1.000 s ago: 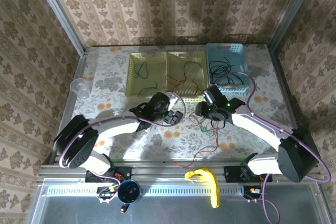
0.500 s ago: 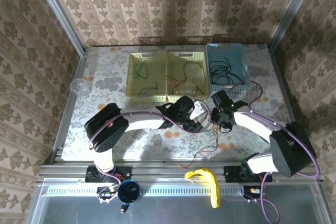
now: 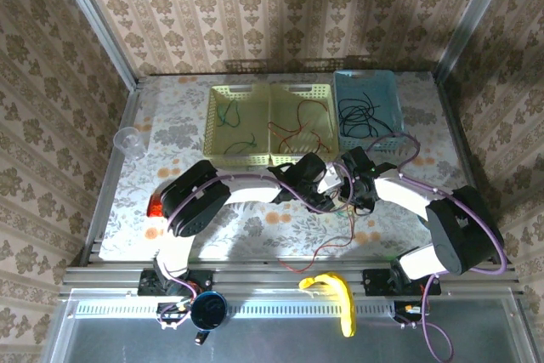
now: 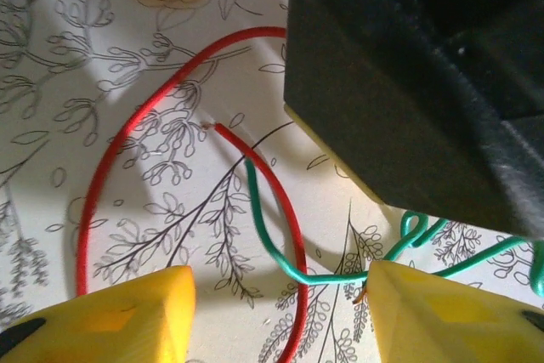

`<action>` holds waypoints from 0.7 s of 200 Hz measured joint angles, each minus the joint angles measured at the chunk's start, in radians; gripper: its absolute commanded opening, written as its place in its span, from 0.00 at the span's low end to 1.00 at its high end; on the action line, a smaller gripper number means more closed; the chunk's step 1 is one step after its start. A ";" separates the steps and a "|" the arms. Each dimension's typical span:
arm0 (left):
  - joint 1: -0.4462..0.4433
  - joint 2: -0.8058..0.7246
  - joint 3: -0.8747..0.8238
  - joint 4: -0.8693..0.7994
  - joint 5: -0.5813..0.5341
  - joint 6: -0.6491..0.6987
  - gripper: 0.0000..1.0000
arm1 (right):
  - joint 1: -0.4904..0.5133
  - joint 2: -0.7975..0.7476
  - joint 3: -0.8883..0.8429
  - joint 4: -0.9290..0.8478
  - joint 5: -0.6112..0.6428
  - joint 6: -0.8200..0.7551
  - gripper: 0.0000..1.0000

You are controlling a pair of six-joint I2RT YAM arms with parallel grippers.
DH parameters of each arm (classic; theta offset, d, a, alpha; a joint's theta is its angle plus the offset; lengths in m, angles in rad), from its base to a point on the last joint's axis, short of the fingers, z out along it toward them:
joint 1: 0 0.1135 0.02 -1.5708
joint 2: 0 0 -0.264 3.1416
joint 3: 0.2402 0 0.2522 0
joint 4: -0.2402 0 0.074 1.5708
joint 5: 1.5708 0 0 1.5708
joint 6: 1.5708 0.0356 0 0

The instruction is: Untangle the cables

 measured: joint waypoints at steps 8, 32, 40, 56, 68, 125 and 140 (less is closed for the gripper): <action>0.000 0.008 0.009 -0.003 0.005 0.000 0.40 | -0.002 0.002 0.000 0.005 -0.002 -0.004 0.11; 0.000 0.009 0.019 -0.002 0.018 0.008 0.35 | -0.006 0.005 -0.003 0.013 -0.008 0.000 0.05; 0.000 0.009 0.019 0.000 0.019 0.007 0.33 | -0.008 0.005 -0.005 0.014 -0.009 0.000 0.03; 0.003 0.006 0.016 0.002 0.021 0.000 0.33 | -0.009 -0.006 -0.015 0.020 -0.005 0.004 0.01; 0.006 -0.003 0.008 0.008 0.021 -0.003 0.35 | -0.010 -0.029 -0.025 0.019 0.008 0.005 0.00; 0.049 -0.135 -0.135 0.072 -0.041 -0.049 0.58 | -0.011 -0.319 -0.008 -0.008 0.130 -0.025 0.00; 0.066 -0.177 -0.185 0.099 -0.076 -0.068 0.65 | -0.011 -0.396 0.035 -0.019 0.171 -0.051 0.00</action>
